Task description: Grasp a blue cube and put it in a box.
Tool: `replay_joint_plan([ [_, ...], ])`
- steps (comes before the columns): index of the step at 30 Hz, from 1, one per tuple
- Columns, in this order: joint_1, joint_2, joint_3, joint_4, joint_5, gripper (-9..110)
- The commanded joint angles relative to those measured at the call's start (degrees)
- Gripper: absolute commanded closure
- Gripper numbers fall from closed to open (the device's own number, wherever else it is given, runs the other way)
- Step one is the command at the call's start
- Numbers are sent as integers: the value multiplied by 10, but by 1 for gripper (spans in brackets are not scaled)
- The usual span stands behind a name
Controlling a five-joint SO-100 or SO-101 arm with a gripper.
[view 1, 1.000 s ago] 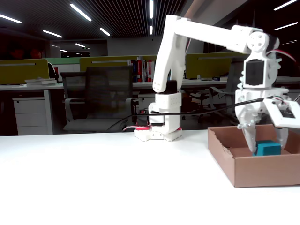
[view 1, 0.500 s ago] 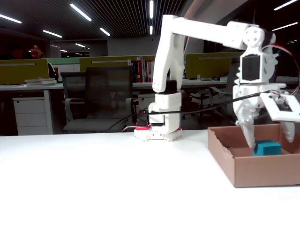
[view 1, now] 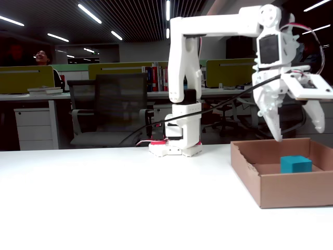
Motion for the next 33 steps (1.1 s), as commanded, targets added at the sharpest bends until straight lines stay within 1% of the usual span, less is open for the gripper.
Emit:
replay_joint_plan([
  [1,9,56,2,10,-5,67],
  [13,25,192,49,54,-7,68],
  [18,29,263,93,60,-7,68],
  [28,32,448,234,-18,-7,72],
  [33,27,509,300,-52,-8,73],
])
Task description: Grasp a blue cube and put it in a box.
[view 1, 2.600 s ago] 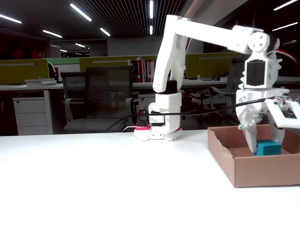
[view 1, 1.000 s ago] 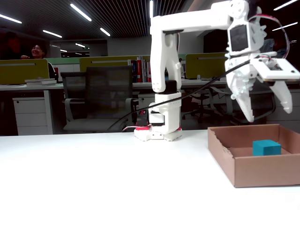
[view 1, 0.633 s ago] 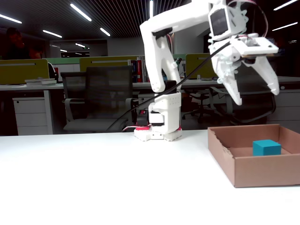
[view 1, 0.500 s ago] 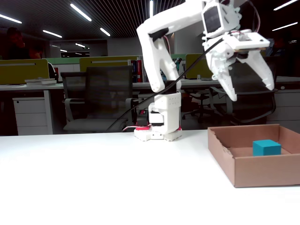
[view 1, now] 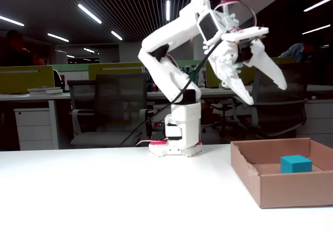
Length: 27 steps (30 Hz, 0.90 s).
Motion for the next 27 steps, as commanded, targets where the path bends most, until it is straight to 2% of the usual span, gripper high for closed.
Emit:
replay_joint_plan([
  [1,-4,43,32,-30,-4,73],
  [12,-17,266,318,-224,-4,77],
  [18,-19,403,457,-275,-4,77],
  [27,-40,464,472,-150,3,78],
])
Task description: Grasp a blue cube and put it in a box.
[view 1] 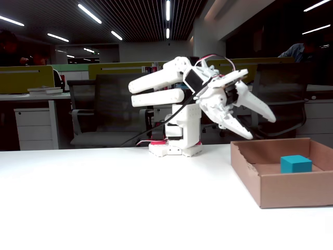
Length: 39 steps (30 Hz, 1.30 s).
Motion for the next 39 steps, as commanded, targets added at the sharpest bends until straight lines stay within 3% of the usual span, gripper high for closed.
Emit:
replay_joint_plan([
  [1,-1,11,-4,43,2,79],
  [39,19,11,-4,60,-4,78],
])
